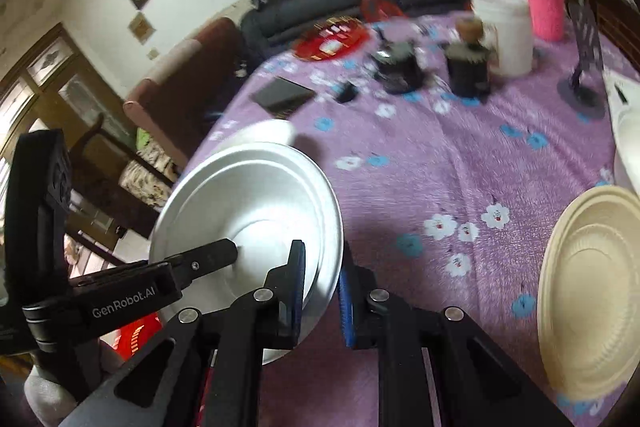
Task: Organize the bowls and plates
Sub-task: 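Grip the white plate rim with the right gripper while the left gripper guides it onto the red stack, then lower the white plate onto the red plate stack and open both grippers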
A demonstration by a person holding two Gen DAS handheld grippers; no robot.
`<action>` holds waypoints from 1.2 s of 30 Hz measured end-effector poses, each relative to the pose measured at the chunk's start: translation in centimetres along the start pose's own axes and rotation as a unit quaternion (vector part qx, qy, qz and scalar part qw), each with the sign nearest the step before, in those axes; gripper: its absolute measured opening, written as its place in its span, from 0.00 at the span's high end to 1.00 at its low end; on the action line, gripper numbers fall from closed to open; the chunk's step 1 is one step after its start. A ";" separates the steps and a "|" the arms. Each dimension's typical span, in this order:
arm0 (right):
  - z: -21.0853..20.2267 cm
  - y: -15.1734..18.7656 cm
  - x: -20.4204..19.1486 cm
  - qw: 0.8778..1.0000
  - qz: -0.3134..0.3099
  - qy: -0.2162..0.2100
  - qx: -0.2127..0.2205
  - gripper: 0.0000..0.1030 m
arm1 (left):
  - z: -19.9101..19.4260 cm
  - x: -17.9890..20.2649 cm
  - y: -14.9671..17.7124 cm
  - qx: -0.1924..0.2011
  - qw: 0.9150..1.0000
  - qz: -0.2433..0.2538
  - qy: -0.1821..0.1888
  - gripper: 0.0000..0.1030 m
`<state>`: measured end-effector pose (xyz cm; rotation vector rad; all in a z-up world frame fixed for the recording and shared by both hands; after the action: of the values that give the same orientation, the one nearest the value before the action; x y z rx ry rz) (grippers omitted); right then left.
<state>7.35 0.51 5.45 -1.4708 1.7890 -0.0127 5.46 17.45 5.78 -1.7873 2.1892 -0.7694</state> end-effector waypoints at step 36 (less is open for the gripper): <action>4.6 12.9 -7.8 0.987 -0.139 0.024 -0.078 0.67 | -8.3 -6.7 13.1 0.071 0.983 -0.075 -0.154 0.35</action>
<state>-0.62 13.23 0.58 -1.8388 1.6392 -0.0515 -7.92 27.73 4.97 -1.8709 1.7768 -0.6128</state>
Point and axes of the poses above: each gripper's, at about its wrist camera, not at the fingertips, and z roughly the way its jaws point, x to its right, y to its underside, the point moved 4 cm from there along z, roughly the way its jaws point, and after that the axes turned 15 degrees about z, right-handed, at the moved point
